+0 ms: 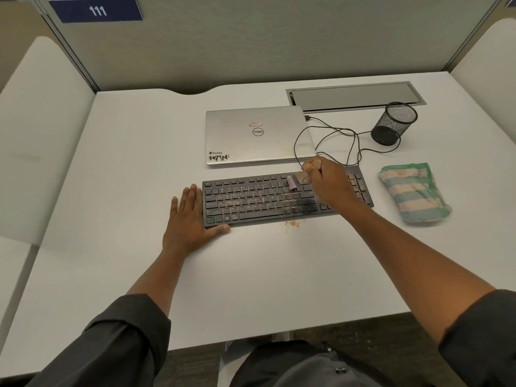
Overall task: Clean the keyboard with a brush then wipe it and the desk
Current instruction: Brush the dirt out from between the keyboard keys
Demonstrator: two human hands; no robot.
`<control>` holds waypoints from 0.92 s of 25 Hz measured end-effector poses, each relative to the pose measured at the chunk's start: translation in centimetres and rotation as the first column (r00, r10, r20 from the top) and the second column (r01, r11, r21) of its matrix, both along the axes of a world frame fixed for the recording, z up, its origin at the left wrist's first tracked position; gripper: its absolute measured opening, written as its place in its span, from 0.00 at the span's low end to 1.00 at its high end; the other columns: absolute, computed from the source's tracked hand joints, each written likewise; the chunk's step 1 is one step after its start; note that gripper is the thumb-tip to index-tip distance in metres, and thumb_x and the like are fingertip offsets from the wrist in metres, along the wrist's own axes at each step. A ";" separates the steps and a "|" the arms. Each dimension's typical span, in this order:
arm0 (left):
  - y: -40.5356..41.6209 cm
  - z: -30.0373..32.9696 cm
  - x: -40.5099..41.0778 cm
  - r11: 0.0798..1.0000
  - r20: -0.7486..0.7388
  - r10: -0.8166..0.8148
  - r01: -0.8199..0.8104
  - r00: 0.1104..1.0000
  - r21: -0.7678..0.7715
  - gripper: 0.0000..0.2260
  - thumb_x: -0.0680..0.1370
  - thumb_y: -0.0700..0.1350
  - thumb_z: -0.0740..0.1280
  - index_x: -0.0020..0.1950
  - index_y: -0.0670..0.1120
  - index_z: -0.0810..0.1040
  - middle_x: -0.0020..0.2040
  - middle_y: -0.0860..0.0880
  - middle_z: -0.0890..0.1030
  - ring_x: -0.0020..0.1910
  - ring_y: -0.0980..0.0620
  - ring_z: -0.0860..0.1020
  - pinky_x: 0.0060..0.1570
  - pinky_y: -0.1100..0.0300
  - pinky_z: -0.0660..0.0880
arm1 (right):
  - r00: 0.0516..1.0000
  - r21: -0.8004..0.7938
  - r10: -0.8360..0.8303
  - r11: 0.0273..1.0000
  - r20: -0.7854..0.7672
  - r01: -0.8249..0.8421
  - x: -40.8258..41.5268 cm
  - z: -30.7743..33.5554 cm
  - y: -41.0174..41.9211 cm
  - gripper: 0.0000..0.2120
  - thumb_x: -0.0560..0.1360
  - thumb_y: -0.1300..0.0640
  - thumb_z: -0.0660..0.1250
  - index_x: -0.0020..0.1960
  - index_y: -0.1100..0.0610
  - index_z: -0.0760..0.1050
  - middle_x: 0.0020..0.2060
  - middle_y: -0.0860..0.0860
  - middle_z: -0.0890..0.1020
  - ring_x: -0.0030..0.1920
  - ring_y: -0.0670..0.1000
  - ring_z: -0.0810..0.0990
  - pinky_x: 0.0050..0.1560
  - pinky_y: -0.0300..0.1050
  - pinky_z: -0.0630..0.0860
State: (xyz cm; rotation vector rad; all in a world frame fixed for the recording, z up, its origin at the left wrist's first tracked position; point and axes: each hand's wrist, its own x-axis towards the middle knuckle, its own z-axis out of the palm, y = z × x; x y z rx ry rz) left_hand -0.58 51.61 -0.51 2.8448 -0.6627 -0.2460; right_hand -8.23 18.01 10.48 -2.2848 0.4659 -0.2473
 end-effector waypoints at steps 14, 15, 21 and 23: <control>0.0 0.0 0.0 1.000 0.010 0.001 -0.001 1.000 -0.008 0.58 0.67 0.83 0.52 0.83 0.45 0.42 0.84 0.45 0.44 0.82 0.49 0.40 0.80 0.44 0.39 | 0.982 -0.152 -0.168 0.976 -0.087 0.154 1.7 2.0 -1.9 0.14 0.80 0.56 0.58 0.51 0.61 0.81 0.44 0.57 0.84 0.45 0.56 0.81 0.44 0.47 0.77; 0.0 0.0 0.0 1.000 0.008 -0.001 0.001 1.000 -0.005 0.58 0.67 0.83 0.51 0.83 0.46 0.41 0.84 0.45 0.44 0.82 0.49 0.40 0.80 0.44 0.39 | 0.984 -0.132 -0.156 0.981 -0.083 0.145 1.8 2.1 -1.9 0.14 0.80 0.56 0.59 0.52 0.61 0.81 0.44 0.56 0.84 0.44 0.55 0.82 0.43 0.47 0.77; 0.0 0.1 0.0 1.000 -0.001 0.000 0.000 1.000 -0.010 0.59 0.67 0.83 0.51 0.83 0.45 0.41 0.84 0.45 0.43 0.82 0.49 0.39 0.80 0.45 0.38 | 0.987 -0.154 -0.136 0.981 -0.090 0.121 1.1 1.6 -1.2 0.14 0.81 0.57 0.58 0.50 0.60 0.81 0.44 0.55 0.84 0.42 0.52 0.80 0.37 0.41 0.71; 0.0 0.1 -0.1 1.000 0.004 -0.006 0.006 1.000 -0.007 0.59 0.66 0.84 0.50 0.83 0.45 0.41 0.84 0.45 0.43 0.82 0.49 0.38 0.80 0.45 0.38 | 0.988 -0.158 -0.136 0.980 -0.070 0.124 0.8 1.7 -1.4 0.14 0.81 0.56 0.58 0.51 0.61 0.81 0.43 0.55 0.83 0.43 0.53 0.80 0.38 0.42 0.69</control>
